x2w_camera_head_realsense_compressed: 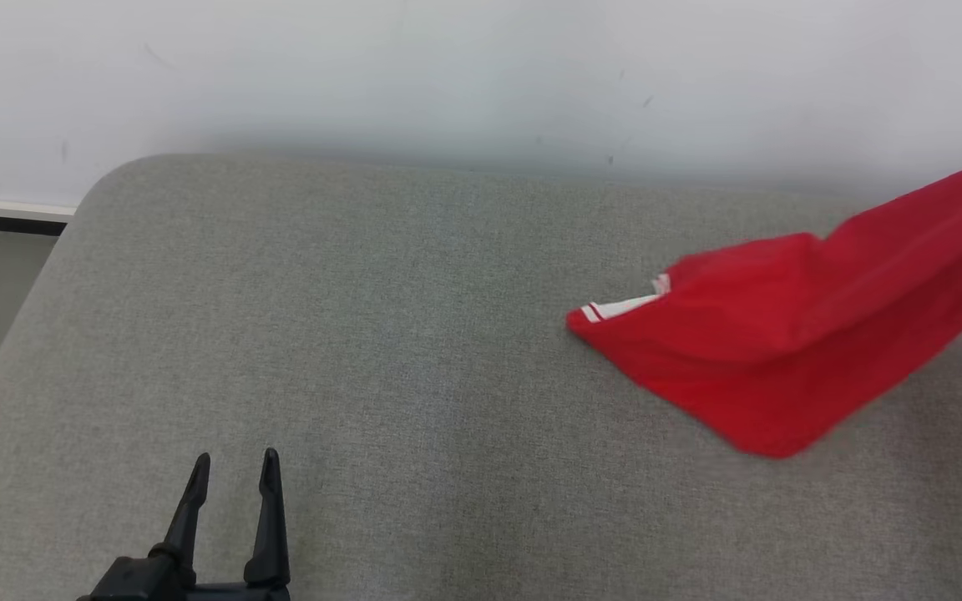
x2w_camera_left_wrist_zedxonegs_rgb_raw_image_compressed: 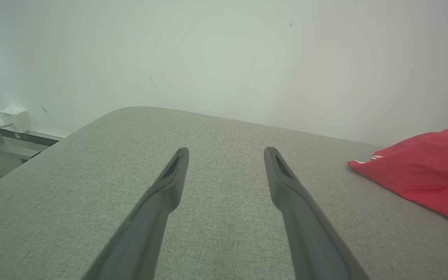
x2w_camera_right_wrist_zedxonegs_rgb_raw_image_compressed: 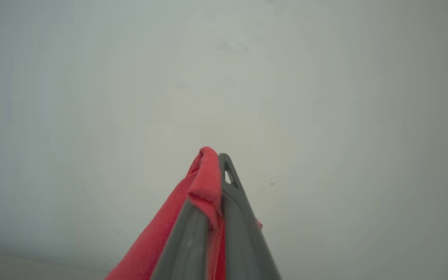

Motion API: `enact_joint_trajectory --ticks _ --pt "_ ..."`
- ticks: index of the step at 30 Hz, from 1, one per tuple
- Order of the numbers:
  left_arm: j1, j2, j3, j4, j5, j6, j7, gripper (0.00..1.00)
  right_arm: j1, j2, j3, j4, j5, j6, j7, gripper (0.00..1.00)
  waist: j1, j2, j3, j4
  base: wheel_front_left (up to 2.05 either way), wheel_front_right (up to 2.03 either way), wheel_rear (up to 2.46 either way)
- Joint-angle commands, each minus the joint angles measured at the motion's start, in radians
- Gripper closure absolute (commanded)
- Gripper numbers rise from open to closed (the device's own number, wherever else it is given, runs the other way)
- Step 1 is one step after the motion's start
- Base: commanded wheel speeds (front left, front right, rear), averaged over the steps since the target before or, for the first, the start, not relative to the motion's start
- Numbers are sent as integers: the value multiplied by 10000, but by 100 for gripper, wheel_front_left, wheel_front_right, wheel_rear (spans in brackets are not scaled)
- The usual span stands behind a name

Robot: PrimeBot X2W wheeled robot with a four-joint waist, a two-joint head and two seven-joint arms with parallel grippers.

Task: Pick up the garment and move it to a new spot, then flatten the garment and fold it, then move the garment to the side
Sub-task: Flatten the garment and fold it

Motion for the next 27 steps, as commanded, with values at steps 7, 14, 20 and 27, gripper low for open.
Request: enact_joint_trajectory --ticks 7,14,20,27 --pt "117 4 -87 38 -90 49 -30 0 -821 -490 529 -833 -59 -26 568 100 -1 0 -112 78 0 0 0" --pt "13 6 -206 71 -209 65 -30 0 -756 629 1559 -1580 -153 -26 915 100 -1 0 -44 212 0 0 0" --pt "-207 4 -318 122 -296 72 -30 0 -691 2275 2509 -1455 -17 -26 779 100 -1 0 69 500 0 0 0" --pt "-477 7 -699 221 -482 136 -30 0 -1067 4358 4168 -222 91 -26 327 100 -1 0 284 1191 0 0 0"
